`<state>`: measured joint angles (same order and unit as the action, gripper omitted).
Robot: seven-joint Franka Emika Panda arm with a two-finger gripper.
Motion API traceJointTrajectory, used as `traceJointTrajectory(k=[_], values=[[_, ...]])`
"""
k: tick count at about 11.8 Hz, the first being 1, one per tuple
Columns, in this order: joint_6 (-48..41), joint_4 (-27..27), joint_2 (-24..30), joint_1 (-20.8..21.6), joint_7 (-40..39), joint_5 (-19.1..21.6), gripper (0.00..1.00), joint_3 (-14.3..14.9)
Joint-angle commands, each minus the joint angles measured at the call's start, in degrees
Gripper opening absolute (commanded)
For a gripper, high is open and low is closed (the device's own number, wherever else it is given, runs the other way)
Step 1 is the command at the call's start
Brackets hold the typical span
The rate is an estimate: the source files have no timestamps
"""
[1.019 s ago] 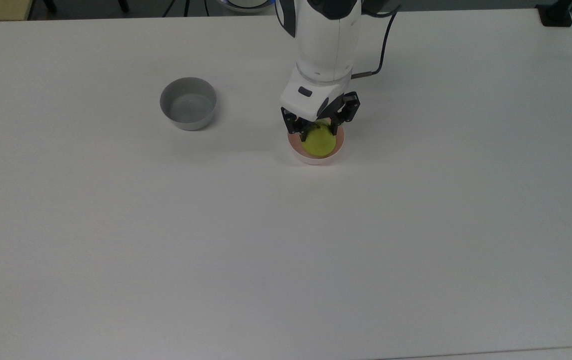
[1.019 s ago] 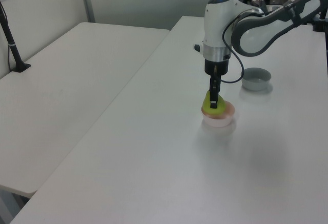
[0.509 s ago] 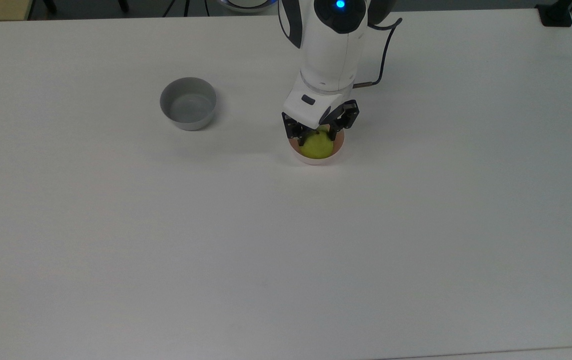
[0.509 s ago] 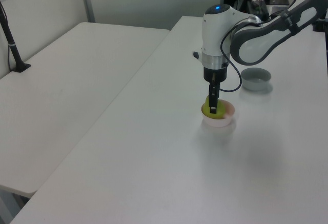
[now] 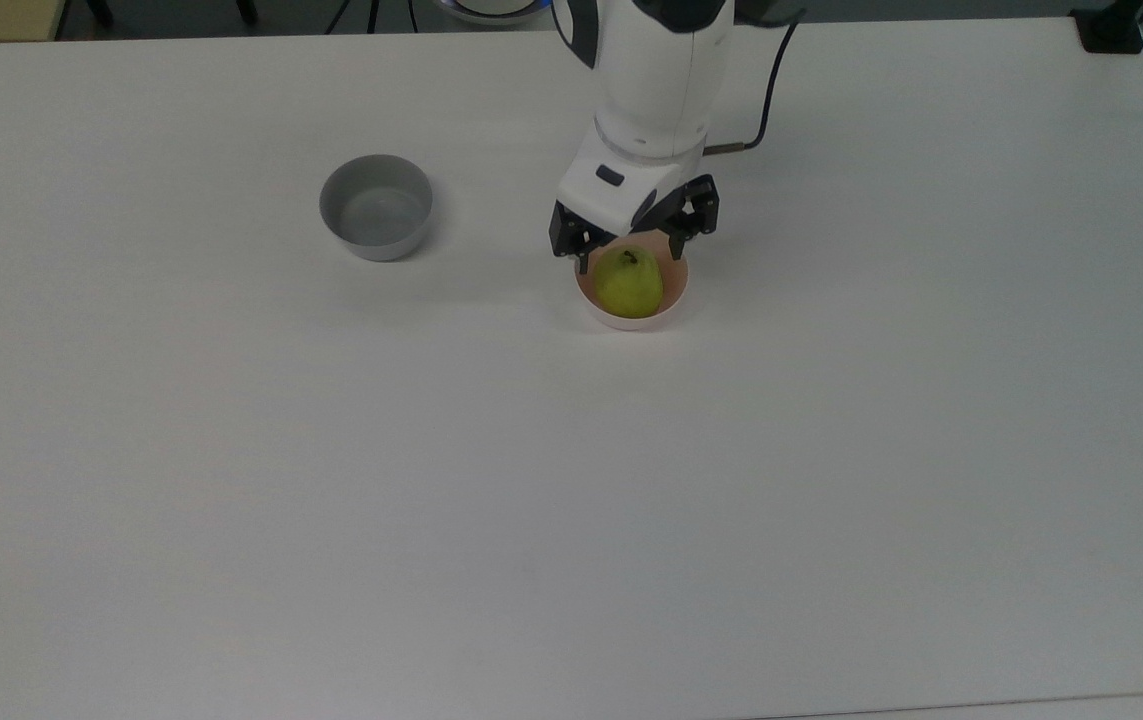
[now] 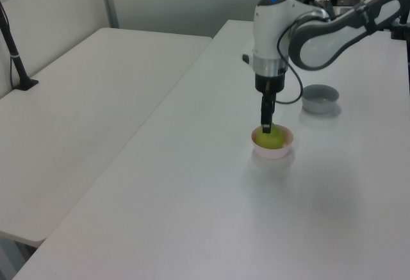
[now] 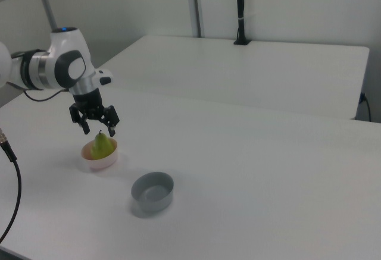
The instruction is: Place the pear in the bowl
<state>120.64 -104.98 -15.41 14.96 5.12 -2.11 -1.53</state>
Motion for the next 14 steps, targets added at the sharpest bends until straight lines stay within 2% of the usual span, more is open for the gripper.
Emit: traceJointTrajectory(k=[1,4,7,12,14], values=[[-9.78,4.16,3.89,-2.38,1.38,-1.14,1.00,-0.05],[-17.60,5.83,8.89,-6.59,1.55,-0.88,1.00,-0.14],[-25.44,10.40,11.71,-11.43,1.64,-0.27,1.00,-0.22],[-29.15,11.03,17.25,-17.77,0.24,0.17,1.00,0.47],[-28.89,11.29,17.61,-19.35,-4.74,0.17,1.00,1.09]])
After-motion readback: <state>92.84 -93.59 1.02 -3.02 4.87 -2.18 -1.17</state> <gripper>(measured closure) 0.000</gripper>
